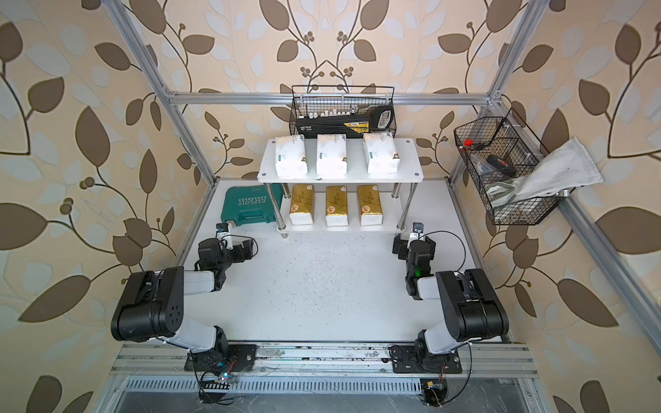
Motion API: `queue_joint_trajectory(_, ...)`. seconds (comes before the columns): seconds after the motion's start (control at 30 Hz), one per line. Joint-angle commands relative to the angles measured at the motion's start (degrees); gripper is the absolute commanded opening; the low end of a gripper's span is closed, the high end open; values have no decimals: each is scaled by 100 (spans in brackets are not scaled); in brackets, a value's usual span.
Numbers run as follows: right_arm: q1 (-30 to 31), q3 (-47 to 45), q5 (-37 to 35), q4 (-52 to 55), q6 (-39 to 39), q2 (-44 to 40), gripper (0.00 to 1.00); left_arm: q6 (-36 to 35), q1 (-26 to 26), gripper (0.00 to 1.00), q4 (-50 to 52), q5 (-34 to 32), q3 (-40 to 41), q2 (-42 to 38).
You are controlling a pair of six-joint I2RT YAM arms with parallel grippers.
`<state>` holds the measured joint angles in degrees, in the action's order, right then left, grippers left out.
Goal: Place the tissue boxes on the shelf by color
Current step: Reset both arms
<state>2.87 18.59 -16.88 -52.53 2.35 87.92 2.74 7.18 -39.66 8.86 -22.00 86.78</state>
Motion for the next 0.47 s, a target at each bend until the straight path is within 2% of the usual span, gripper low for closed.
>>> queue_joint_trajectory(0.0, -6, 48, 36, -76, 63, -60, 99, -54, 43, 99, -165, 134, -80, -74)
queue_joint_trajectory(0.43, -59, 66, 127, -35, 90, -64, 99, -50, 40, 99, -165, 141, -83, -74)
